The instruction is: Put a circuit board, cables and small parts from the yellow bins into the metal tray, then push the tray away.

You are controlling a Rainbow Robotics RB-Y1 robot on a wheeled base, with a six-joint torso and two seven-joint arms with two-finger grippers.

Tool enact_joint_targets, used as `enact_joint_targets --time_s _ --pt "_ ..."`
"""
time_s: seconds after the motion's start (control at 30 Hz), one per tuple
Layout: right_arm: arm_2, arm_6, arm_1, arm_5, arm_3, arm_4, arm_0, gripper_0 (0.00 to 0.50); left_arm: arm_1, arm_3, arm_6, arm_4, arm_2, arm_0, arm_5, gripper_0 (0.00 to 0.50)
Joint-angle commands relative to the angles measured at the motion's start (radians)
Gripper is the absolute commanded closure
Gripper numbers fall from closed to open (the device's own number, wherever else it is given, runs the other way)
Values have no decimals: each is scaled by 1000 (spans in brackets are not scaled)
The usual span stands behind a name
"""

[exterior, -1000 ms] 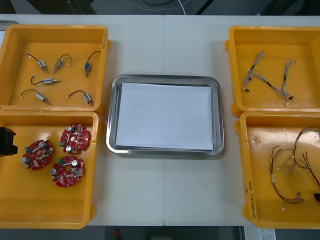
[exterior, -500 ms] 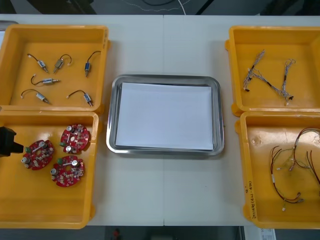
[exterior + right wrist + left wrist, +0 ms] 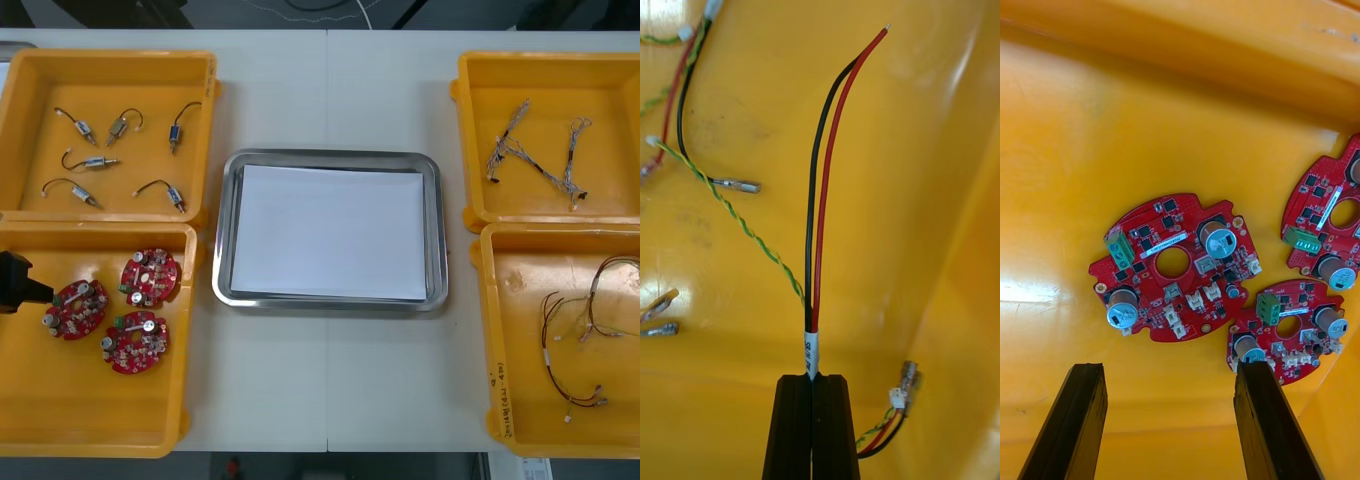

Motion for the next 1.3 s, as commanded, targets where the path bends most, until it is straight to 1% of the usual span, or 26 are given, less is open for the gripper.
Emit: enact_joint_targets --time_s 0.03,0.1,0.23,0.37,0.63,0.73,0.9,1.03,1.13,1.3 --pt "-111 28 -17 113 -64 -13 -40 500 24 10 -37 9 26 -28 -9 0" --pt "-153 30 -17 186 -95 -16 -62 500 24 33 -46 13 24 -28 -12 0" --pt "-191 24 -17 284 -156 -24 -96 500 24 77 -64 33 16 -28 -33 0" --pt "-220 14 -17 372 -230 -30 -140 500 24 103 -78 20 -11 -27 -65 0" --pt "-216 21 -17 525 -332 -47 -255 500 24 142 -78 10 -65 -28 -110 0" --pt "-193 13 -17 587 -385 -58 -315 500 24 166 -84 7 -91 -28 -133 0" --pt "-156 10 -17 643 -431 -84 -387 500 24 176 -86 -10 -119 -28 -147 0" --pt "-121 8 -17 644 -447 -116 -448 500 24 185 -87 -20 -131 -28 -148 0" --pt "-96 8 -17 644 -460 -125 -487 500 24 195 -93 -26 -139 -27 -156 0" --pt "-68 14 -17 644 -478 -124 -508 500 24 205 -95 -40 -139 -27 -162 0"
